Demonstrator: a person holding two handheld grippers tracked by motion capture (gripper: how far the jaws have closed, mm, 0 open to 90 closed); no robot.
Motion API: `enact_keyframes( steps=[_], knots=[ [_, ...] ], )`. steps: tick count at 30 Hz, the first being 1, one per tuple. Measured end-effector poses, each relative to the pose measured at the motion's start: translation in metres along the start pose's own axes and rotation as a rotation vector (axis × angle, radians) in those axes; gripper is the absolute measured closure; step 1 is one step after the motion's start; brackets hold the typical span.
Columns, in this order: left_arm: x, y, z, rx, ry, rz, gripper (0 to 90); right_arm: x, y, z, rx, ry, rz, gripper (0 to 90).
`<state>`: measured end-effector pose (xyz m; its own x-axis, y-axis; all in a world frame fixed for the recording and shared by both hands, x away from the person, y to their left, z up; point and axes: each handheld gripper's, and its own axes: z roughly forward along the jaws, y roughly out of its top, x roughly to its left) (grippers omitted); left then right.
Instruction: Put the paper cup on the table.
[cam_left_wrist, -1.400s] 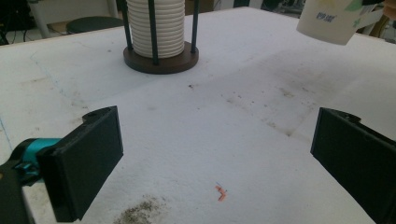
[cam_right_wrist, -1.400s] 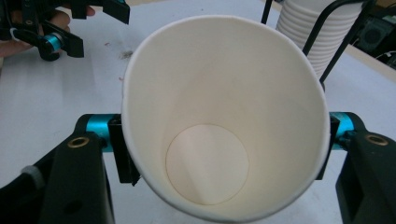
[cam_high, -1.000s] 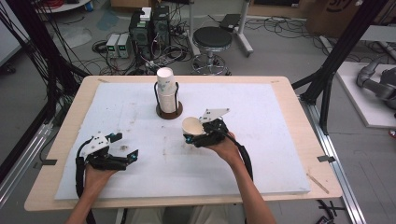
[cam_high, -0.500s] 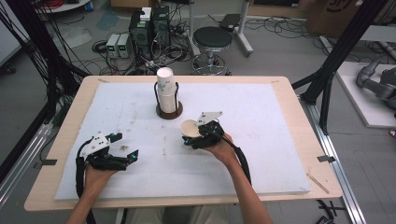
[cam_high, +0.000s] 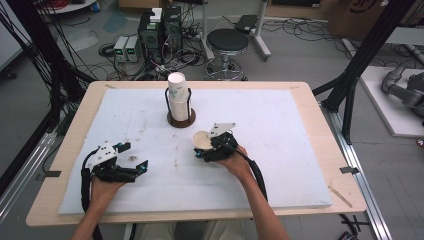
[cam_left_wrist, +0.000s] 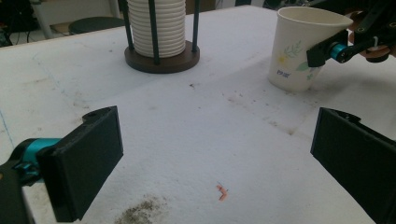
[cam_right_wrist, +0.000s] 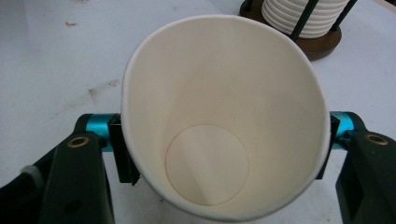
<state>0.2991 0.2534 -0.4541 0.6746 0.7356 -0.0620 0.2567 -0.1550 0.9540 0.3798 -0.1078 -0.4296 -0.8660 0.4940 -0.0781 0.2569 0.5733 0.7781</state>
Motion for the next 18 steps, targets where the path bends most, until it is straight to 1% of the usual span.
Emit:
enact_keyframes(
  steps=[4, 9, 10, 11, 12, 13, 16, 18],
  knots=[
    [-0.0001, 0.0001, 0.0, 0.001, 0.001, 0.004, 2.2, 0.0, -0.0003, 0.0007, -0.002, -0.005, -0.004, 28.1],
    [-0.0002, -0.0001, 0.0, -0.002, 0.002, 0.001, 2.2, -0.001, -0.0015, 0.0018, 0.01, -0.005, 0.008, 20.1],
    [-0.0002, 0.0, 0.0, -0.001, 0.002, 0.001, 2.2, -0.0008, -0.0017, 0.0014, 0.013, -0.006, 0.016, 19.0],
    [-0.0002, 0.0, 0.0, -0.001, 0.002, 0.001, 2.2, -0.0012, -0.0022, 0.0015, 0.005, 0.003, 0.02, 17.1],
    [-0.0002, 0.0, 0.0, -0.001, 0.002, 0.002, 2.2, -0.0014, -0.0024, 0.0017, 0.009, 0.012, 0.027, 15.7],
    [-0.0002, -0.0001, 0.0, -0.001, 0.002, 0.002, 2.2, -0.0012, -0.0027, 0.0021, 0.012, 0.004, 0.026, 15.3],
    [-0.0003, -0.0001, 0.0, -0.002, 0.0, 0.002, 2.2, -0.0008, -0.0033, 0.0021, 0.01, 0.002, 0.033, 13.8],
    [-0.0001, -0.0001, 0.0, -0.002, 0.0, 0.001, 2.2, -0.0006, -0.0036, 0.0006, -0.004, 0.008, 0.044, 13.7]
  ],
)
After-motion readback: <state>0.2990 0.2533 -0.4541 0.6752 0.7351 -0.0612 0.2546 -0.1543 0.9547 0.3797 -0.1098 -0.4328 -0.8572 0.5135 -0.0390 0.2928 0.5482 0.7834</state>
